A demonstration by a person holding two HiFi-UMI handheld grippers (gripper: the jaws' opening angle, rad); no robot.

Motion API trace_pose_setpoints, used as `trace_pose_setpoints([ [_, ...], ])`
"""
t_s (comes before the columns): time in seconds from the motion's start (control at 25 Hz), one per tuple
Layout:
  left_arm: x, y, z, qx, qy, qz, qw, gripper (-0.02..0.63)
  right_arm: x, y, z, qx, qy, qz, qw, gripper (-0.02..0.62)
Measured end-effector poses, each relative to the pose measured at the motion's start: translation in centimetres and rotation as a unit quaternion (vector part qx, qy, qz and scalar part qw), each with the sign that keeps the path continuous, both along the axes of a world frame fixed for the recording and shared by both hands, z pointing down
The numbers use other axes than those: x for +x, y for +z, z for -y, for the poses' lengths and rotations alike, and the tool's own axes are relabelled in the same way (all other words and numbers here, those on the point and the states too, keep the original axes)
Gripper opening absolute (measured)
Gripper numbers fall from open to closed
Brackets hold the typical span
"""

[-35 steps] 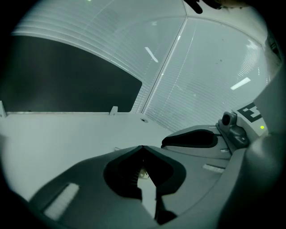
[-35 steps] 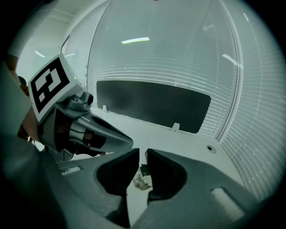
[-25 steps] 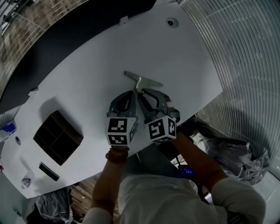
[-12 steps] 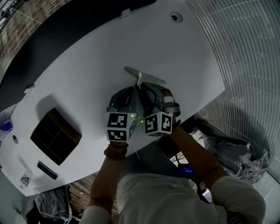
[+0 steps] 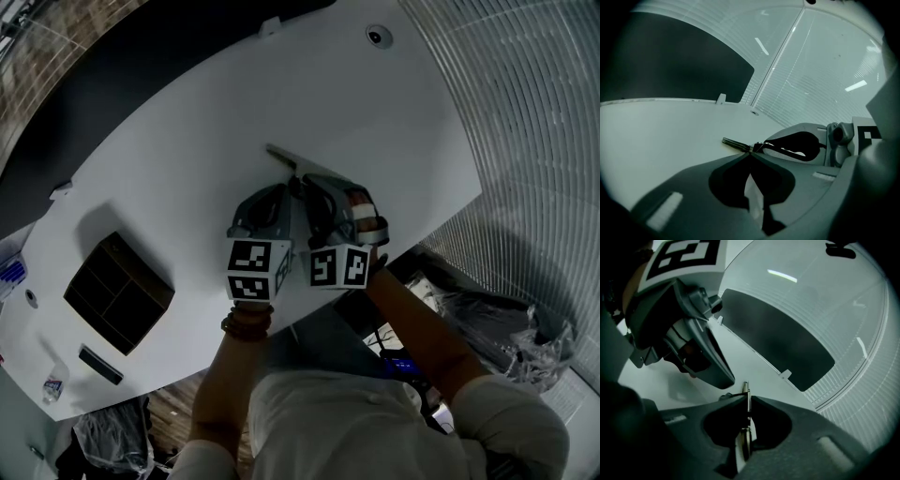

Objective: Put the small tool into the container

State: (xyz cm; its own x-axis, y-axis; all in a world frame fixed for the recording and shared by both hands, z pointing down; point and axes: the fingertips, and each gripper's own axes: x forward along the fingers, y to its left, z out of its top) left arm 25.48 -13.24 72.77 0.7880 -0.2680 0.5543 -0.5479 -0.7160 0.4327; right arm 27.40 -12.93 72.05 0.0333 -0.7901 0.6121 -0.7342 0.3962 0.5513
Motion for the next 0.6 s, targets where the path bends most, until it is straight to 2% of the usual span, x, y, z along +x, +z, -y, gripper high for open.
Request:
trace_pose_setpoints([
  [0.6, 0.2, -4.1, 1.5, 0.028, -0.011, -0.013, 0.9995, 0.003, 0.2, -4.0, -0.2, 0.017, 0.009, 0.008, 1.000, 0.009],
])
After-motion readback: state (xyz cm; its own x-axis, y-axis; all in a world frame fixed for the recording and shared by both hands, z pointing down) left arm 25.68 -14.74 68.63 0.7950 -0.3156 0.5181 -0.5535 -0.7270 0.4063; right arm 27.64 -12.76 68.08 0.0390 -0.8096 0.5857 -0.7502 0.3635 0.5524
